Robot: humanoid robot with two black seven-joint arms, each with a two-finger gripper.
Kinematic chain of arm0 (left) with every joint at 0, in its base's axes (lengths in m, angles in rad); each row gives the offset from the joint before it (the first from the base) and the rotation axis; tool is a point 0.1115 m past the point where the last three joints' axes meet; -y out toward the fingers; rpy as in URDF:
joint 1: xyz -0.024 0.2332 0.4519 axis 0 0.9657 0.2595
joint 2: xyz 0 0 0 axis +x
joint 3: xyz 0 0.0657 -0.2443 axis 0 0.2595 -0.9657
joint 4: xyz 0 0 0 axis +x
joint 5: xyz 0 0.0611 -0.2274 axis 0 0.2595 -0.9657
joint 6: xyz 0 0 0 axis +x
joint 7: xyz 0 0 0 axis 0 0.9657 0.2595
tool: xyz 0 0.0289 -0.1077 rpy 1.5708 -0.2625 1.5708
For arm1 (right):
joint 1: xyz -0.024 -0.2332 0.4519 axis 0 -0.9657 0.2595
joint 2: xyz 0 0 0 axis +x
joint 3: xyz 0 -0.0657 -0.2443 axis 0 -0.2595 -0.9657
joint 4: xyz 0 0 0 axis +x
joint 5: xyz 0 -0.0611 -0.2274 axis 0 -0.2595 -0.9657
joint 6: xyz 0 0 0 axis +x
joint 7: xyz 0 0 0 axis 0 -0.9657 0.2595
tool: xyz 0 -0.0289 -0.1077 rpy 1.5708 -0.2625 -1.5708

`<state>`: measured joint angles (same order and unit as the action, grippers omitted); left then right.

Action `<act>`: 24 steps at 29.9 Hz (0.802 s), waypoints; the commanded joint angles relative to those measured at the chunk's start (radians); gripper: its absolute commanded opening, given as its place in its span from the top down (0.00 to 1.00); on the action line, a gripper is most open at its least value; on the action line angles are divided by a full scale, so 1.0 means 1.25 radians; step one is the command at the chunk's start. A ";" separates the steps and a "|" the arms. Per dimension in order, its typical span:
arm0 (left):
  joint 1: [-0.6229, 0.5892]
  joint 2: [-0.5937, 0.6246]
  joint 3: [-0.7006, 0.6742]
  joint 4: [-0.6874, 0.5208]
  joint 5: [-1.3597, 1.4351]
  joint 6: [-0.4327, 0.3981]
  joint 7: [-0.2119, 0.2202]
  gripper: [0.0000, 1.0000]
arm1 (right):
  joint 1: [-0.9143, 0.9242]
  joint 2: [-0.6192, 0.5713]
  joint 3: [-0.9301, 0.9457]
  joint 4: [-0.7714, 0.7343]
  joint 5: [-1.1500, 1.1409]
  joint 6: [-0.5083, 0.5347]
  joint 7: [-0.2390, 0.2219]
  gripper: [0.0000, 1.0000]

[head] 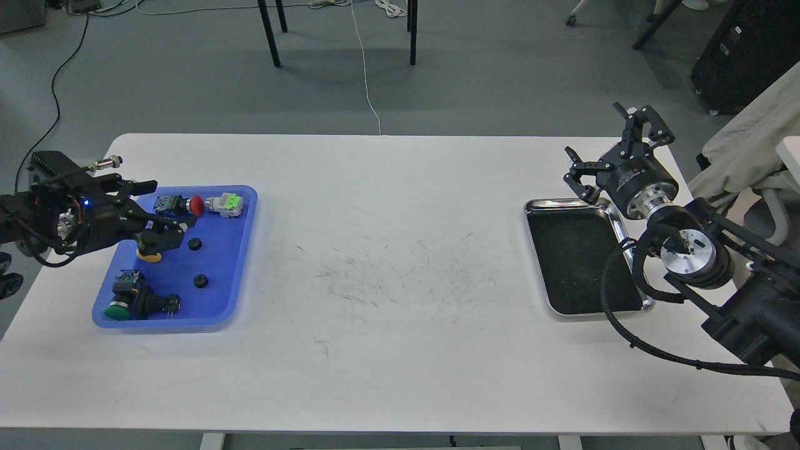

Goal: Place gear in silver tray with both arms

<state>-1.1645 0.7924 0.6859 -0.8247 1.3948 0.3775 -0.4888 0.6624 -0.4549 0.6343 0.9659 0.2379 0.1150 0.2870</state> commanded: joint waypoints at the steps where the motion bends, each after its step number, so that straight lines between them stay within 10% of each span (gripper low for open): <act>1: 0.004 0.013 0.016 -0.009 0.039 0.002 0.000 0.03 | 0.000 0.002 -0.001 -0.001 -0.001 0.000 0.000 0.01; 24: -0.004 0.055 0.005 -0.011 0.197 0.089 0.000 0.19 | 0.000 0.004 -0.006 -0.002 -0.030 -0.001 -0.003 0.01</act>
<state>-1.1740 0.8506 0.6942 -0.8318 1.5771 0.4886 -0.4887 0.6622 -0.4509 0.6326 0.9641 0.2018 0.1135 0.2838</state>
